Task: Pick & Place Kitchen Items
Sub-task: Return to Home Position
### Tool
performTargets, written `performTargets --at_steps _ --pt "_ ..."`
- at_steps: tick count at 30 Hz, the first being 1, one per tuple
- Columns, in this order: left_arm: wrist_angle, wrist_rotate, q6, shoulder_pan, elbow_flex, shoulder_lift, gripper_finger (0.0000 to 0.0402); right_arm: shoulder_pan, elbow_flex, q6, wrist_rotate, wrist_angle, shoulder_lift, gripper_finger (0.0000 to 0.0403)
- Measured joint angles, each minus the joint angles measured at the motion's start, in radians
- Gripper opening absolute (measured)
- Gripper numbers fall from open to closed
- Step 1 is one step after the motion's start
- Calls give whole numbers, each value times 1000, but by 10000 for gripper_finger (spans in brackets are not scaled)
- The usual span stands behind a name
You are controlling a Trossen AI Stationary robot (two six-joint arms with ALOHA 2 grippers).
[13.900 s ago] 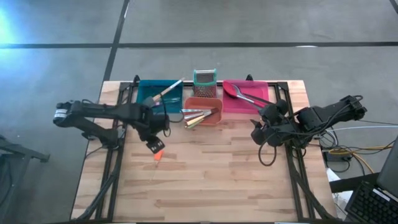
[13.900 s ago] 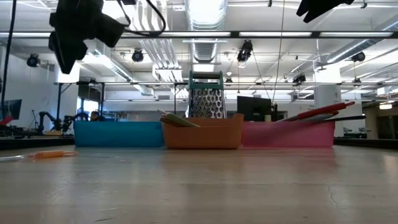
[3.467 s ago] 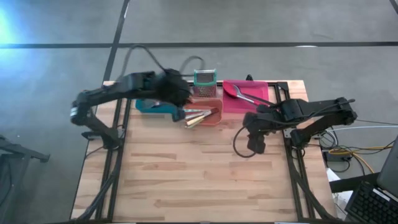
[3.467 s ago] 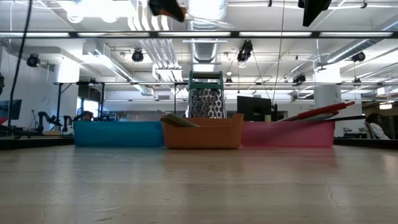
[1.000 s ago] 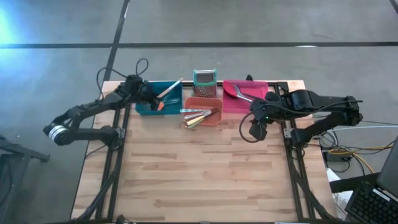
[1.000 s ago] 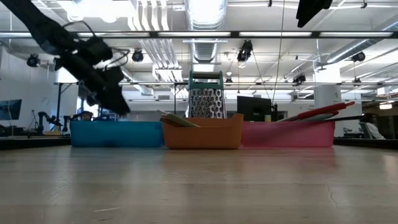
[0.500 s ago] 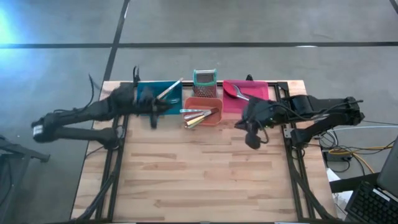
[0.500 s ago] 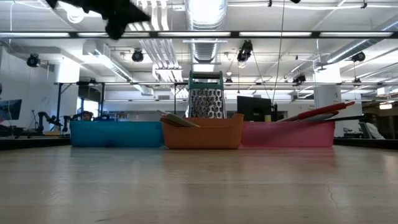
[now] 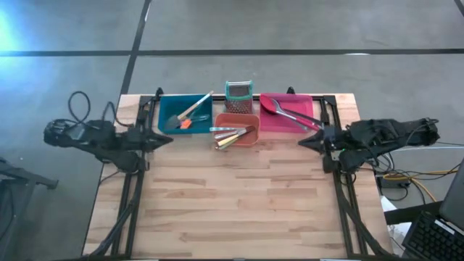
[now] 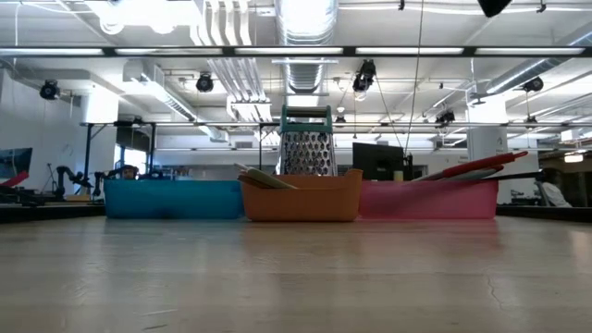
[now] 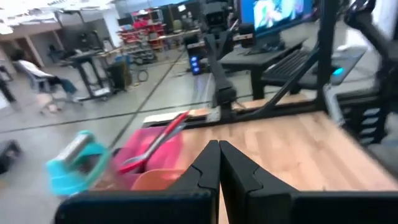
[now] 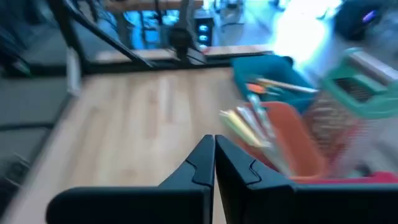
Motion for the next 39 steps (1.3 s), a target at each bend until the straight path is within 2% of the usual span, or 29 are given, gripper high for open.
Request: performTargets --at_steps 2,5,9,14,22,24,26,30,34,39 --pt "-59 -12 27 0 0 -29 5 0 -39 -56 34 -13 -61 8" --pt "-140 -4 3 0 0 -64 5 0 -99 -70 30 13 -145 8" --pt "-204 58 -2 0 -31 -110 7 1 -213 -164 -4 103 -233 8" --pt "-129 62 15 0 -119 -210 7 0 -367 -266 -8 354 -337 8" --pt "-53 37 -6 1 -324 -474 8 0 -516 -269 16 364 -570 8" --pt "6 23 -8 2 -381 -495 8 -1 -545 -252 36 364 -635 8" --pt "-36 -13 -9 4 -407 -491 7 -3 -577 -239 43 352 -682 8" --pt "-2 -132 -52 5 -459 -453 7 -3 -604 -378 122 327 -664 8" --pt "3 -162 -64 5 -491 -434 17 -3 -627 -488 145 318 -618 8" --pt "-5 -155 -64 5 -526 -421 19 -3 -658 -494 140 321 -570 9"
